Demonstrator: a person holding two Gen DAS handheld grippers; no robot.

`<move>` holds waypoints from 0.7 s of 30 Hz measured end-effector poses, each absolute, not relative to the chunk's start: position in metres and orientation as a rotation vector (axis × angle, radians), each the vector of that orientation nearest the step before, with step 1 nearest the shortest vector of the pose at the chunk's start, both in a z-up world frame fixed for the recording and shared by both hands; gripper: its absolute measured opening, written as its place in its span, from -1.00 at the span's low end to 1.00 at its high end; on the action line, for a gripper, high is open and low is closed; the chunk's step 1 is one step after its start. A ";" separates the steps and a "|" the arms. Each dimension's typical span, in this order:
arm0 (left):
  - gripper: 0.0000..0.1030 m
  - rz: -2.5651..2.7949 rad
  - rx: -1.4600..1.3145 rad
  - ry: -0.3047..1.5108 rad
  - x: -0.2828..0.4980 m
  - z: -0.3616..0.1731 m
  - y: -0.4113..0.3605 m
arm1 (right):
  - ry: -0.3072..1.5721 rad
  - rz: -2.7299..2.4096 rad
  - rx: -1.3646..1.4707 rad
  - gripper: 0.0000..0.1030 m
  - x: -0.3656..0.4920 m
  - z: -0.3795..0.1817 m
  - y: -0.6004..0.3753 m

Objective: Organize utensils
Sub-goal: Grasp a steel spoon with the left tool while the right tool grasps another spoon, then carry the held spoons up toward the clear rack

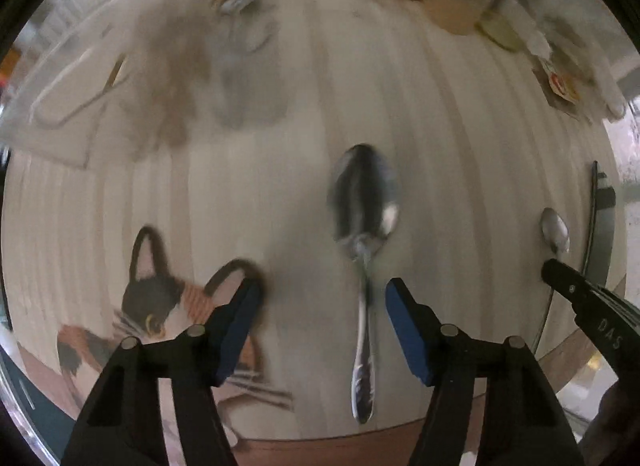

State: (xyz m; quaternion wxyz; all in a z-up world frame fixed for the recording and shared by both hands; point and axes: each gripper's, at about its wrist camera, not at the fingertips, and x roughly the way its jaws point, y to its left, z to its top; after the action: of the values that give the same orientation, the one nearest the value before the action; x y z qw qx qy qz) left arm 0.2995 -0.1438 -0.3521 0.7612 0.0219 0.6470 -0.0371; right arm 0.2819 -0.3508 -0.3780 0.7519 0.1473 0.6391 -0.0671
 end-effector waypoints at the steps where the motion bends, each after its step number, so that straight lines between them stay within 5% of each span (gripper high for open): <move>1: -0.07 -0.080 0.071 1.399 0.300 -0.352 -0.148 | 1.393 -0.145 0.328 -0.91 0.280 -0.378 -0.353; 2: -0.19 -0.087 0.078 1.390 0.301 -0.352 -0.150 | 1.392 -0.145 0.329 -0.91 0.280 -0.379 -0.355; 4: -0.86 -0.095 0.086 1.382 0.302 -0.351 -0.153 | 1.390 -0.151 0.314 -0.91 0.280 -0.380 -0.353; 5: -0.92 -0.100 0.085 1.387 0.303 -0.352 -0.153 | 1.390 -0.153 0.308 -0.91 0.280 -0.381 -0.353; 21: -0.92 0.141 -0.055 1.432 0.246 -0.371 -0.026 | 1.428 0.137 0.198 -0.91 0.269 -0.378 -0.238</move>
State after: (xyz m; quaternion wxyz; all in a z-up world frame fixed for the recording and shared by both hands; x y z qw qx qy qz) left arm 0.2458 -0.0259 -0.3708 0.7518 -0.0251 0.6558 0.0647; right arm 0.2693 -0.2376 -0.3783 0.7491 0.0907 0.6532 0.0625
